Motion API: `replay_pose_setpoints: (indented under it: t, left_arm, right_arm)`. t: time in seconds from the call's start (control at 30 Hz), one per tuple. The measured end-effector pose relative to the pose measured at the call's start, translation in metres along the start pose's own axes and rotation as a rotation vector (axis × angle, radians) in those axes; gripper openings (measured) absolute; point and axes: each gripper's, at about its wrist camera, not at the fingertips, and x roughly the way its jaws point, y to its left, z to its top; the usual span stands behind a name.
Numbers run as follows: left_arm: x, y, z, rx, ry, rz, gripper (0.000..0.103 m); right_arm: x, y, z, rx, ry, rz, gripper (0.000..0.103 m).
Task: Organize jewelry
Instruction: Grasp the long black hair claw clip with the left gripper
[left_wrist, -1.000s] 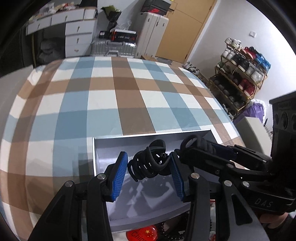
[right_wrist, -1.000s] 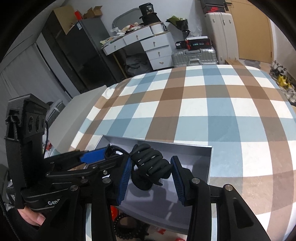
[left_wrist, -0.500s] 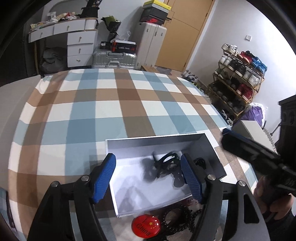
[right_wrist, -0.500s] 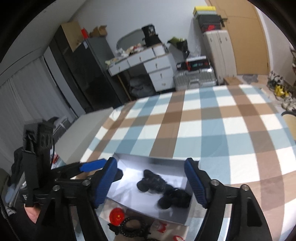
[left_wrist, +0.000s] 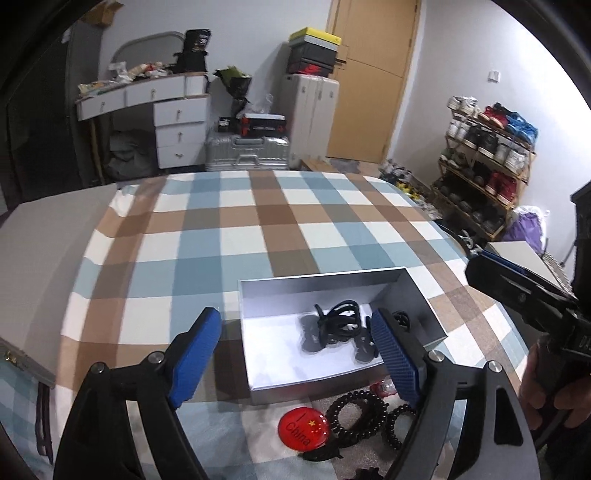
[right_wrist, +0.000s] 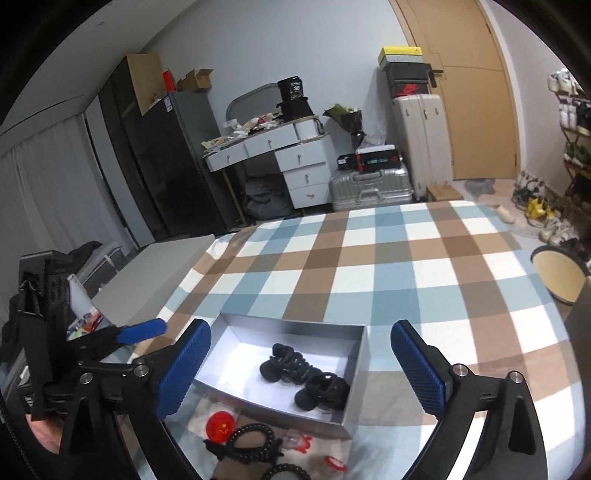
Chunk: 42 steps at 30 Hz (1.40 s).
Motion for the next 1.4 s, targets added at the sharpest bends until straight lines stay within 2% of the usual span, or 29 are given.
replay_pose_setpoints:
  t: [0.2, 0.33, 0.53, 0.63, 0.7, 0.9, 1.07, 1.23, 1.4]
  left_arm:
    - [-0.01, -0.006, -0.006, -0.018, -0.013, 0.028, 0.084]
    - [-0.017, -0.018, -0.019, 0.007, -0.006, 0.034, 0.084]
    - [-0.021, -0.034, -0.048, 0.017, 0.081, -0.023, 0.086]
    - [-0.029, -0.046, -0.058, 0.064, 0.073, -0.012, 0.086]
    - [-0.03, -0.05, -0.065, 0.083, 0.082, -0.013, 0.091]
    - [-0.033, -0.058, -0.085, 0.092, 0.126, -0.029, 0.092]
    - [-0.029, -0.068, -0.102, 0.1, 0.193, -0.06, 0.092]
    - [-0.017, -0.076, -0.118, 0.119, 0.288, -0.038, 0.092]
    - [-0.014, -0.075, -0.122, 0.121, 0.312, -0.03, 0.092]
  right_arm:
    - [-0.013, 0.001, -0.006, 0.009, -0.013, -0.016, 0.102]
    - [-0.019, -0.003, -0.017, 0.017, 0.023, -0.034, 0.102]
    - [-0.022, -0.006, -0.029, 0.016, 0.085, -0.055, 0.103]
    - [-0.021, -0.012, -0.034, 0.044, 0.12, -0.076, 0.103]
    - [-0.019, -0.014, -0.037, 0.056, 0.139, -0.078, 0.103]
    - [-0.009, -0.018, -0.046, 0.055, 0.218, -0.102, 0.103]
    - [-0.011, -0.017, -0.047, 0.05, 0.211, -0.106, 0.103]
    - [-0.01, -0.019, -0.047, 0.051, 0.224, -0.113, 0.103]
    - [-0.008, -0.018, -0.048, 0.039, 0.24, -0.114, 0.103]
